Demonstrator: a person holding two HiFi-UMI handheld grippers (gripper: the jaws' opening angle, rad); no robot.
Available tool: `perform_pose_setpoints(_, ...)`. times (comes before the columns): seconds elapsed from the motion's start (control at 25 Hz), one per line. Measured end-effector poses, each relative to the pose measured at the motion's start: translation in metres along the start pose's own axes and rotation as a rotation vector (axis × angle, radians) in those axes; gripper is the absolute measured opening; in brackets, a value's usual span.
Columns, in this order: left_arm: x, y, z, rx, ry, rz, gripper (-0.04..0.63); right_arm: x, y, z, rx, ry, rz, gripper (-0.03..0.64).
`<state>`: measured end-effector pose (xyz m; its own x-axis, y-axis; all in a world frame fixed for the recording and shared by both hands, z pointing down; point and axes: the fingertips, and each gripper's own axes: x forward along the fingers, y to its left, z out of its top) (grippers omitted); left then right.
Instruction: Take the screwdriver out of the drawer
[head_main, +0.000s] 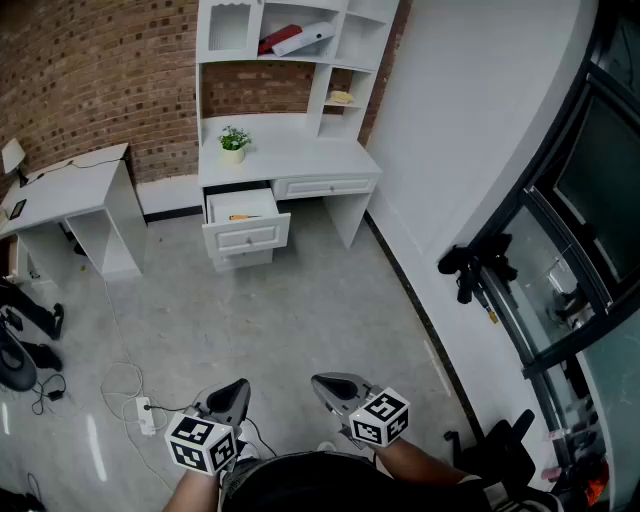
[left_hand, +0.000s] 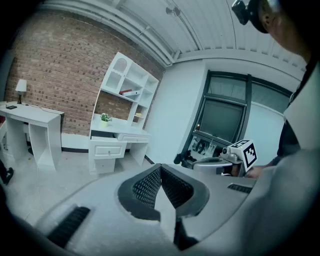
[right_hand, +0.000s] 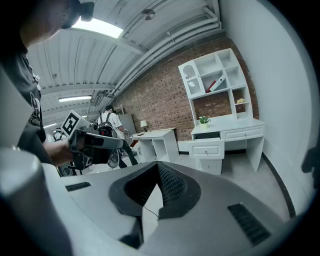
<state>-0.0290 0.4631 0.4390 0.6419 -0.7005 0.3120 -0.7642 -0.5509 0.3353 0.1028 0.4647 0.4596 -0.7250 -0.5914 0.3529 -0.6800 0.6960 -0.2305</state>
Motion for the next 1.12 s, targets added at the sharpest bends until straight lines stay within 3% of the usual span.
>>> perform_pose_setpoints(0.64,0.003,0.013,0.010,0.020,0.008,-0.053,0.018,0.013,0.003,0.008,0.015,-0.018,-0.035,0.003)
perform_pose_setpoints(1.12,-0.013,0.046,-0.004,-0.027,0.066,-0.055,0.017,0.043,0.031,0.013,0.011,-0.002,-0.046,0.005)
